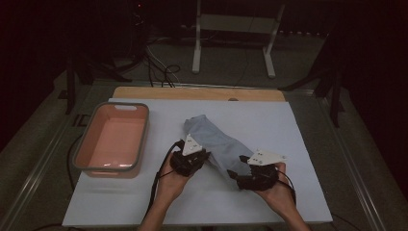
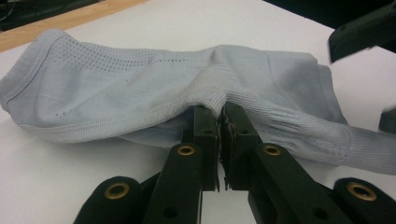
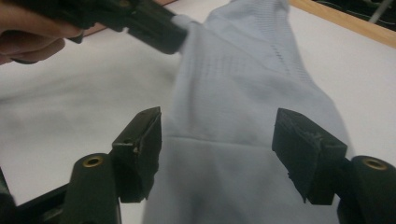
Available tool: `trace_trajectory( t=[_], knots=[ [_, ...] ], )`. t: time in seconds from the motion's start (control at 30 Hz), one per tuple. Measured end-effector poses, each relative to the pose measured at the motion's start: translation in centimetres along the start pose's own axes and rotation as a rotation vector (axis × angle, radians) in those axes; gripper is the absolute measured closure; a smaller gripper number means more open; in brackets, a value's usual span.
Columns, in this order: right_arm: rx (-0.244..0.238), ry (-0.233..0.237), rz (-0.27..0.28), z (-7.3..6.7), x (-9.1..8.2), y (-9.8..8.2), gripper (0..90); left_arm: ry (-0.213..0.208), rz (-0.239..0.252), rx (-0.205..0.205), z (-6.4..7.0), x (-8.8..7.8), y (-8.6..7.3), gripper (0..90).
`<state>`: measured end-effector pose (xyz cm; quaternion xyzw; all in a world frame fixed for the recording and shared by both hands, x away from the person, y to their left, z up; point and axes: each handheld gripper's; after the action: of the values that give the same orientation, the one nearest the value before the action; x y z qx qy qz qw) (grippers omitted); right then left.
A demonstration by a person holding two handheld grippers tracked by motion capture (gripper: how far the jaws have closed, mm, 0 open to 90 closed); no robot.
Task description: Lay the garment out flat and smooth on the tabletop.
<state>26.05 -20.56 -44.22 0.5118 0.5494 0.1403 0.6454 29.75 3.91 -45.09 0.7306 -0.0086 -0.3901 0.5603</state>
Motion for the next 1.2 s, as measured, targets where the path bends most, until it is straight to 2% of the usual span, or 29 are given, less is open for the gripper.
trace_trajectory(
  t=[0.17,0.2,0.33,0.37,0.43,0.5,0.53,0.6,0.63,0.67,0.77,0.87,0.93,1.2],
  knots=[
    [-0.023,-0.005,-0.026,-0.7,1.6,0.7,32.6,0.002,0.008,-0.005,0.3,0.1,0.4,86.4],
    [-0.040,-0.004,-0.036,-0.7,1.9,0.8,32.7,0.003,0.010,-0.005,0.3,0.1,0.5,86.4],
    [-0.030,-0.022,-0.060,-0.8,3.2,1.4,34.3,0.003,0.020,-0.006,0.6,0.1,1.0,86.4],
    [-0.050,-0.027,-0.074,-0.7,3.5,1.4,36.0,0.001,0.023,-0.005,0.6,0.1,1.1,86.4],
    [-0.064,-0.064,-0.100,-0.7,3.9,1.5,41.3,0.001,0.023,0.001,0.7,0.1,1.2,86.4],
    [-0.068,-0.101,-0.125,-0.7,4.1,1.6,55.3,0.007,0.024,0.003,0.8,0.1,1.3,85.9],
    [-0.068,-0.101,-0.125,-0.7,4.1,1.6,55.3,0.007,0.024,0.003,0.8,0.1,1.3,85.6],
    [-0.079,-0.124,-0.136,-0.4,3.9,1.5,77.3,0.006,0.022,0.006,0.9,0.2,1.2,85.1],
    [-0.069,-0.129,-0.129,-0.3,3.6,1.5,81.8,0.006,0.023,0.007,1.0,0.2,1.2,84.5],
    [-0.083,-0.133,-0.133,0.0,3.4,1.5,85.2,0.006,0.025,0.007,1.0,0.2,1.2,84.1],
    [-0.083,-0.168,-0.118,0.4,2.6,1.4,86.6,0.008,0.026,0.001,1.0,0.3,1.2,78.7],
    [-0.029,-0.206,-0.066,1.4,1.4,1.3,86.8,0.018,0.020,-0.005,1.1,0.3,1.0,68.4],
    [-0.020,-0.214,-0.058,2.0,0.7,1.2,86.8,0.022,0.016,-0.012,1.0,0.5,0.9,63.3],
    [0.016,-0.237,-0.030,3.3,-0.9,0.8,86.7,0.008,-0.005,-0.036,1.1,1.3,0.5,56.7]
  ],
)
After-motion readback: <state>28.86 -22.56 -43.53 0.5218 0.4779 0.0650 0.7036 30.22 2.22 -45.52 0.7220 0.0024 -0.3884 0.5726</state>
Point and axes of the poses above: each handheld gripper's, and its own axes: x roughly forward along the jaws, y roughly out of its top, z roughly to its right, and after that the axes turned 14 degrees about y, right-handed
